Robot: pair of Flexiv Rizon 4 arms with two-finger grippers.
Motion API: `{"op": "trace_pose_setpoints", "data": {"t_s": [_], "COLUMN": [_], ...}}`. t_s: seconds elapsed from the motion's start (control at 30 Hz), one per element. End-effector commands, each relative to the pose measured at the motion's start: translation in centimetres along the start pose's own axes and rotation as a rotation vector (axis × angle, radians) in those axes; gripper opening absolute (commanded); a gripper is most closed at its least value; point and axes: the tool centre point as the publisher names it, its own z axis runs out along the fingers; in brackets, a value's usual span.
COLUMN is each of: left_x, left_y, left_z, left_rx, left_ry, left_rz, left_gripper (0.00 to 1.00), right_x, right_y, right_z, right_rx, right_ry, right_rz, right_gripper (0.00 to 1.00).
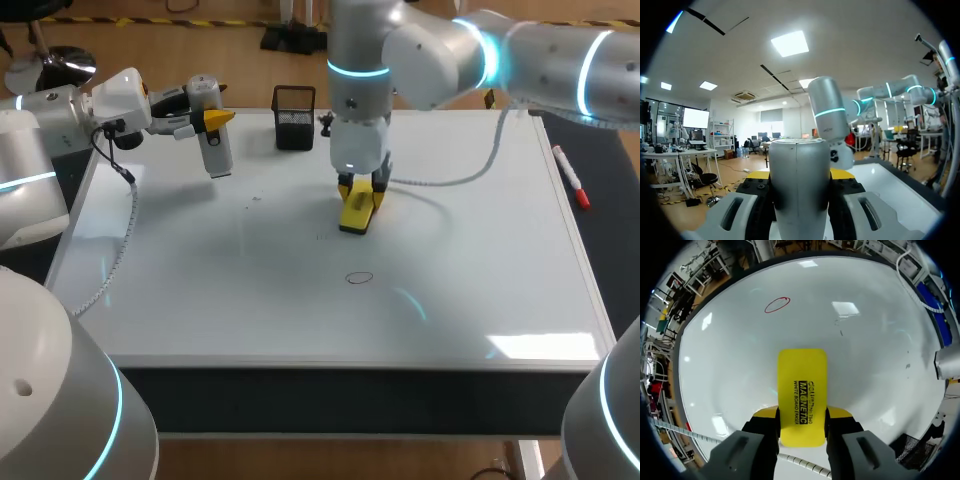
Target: Pick up the inspection probe, press it on each red-marked spot on the whiteboard one by one, put down the probe, pick up the eraser, and wipe off all the red marks.
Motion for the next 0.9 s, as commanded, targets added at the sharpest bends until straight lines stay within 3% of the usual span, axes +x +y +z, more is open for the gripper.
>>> {"op": "trace_pose_setpoints", "data": {"t_s": [0.03,0.33,0.6,0.9], "left_x": [0.1,0.1,0.1,0.1], "left_y": [0.0,0.0,0.0,0.0], "left_z": [0.0,0.0,0.0,0.0], "left_rx": [0.003,0.003,0.003,0.003], "left_ry": [-0.004,-0.004,-0.004,-0.004], "left_rz": [0.004,0.004,0.004,0.004], "left_gripper": [0.00,0.00,0.00,0.00], "right_x": [1.7,3.5,4.5,4.4], "right_y": [-0.8,-1.4,-2.1,-2.7], "right_z": [2.2,3.3,2.1,-3.7], "right_rx": [-0.004,-0.021,0.001,0.077], "right_ry": [-0.004,0.013,0.012,-0.044], "right_rz": [0.014,0.050,0.067,0.071], "right_gripper": [0.00,0.00,0.00,0.00]}}
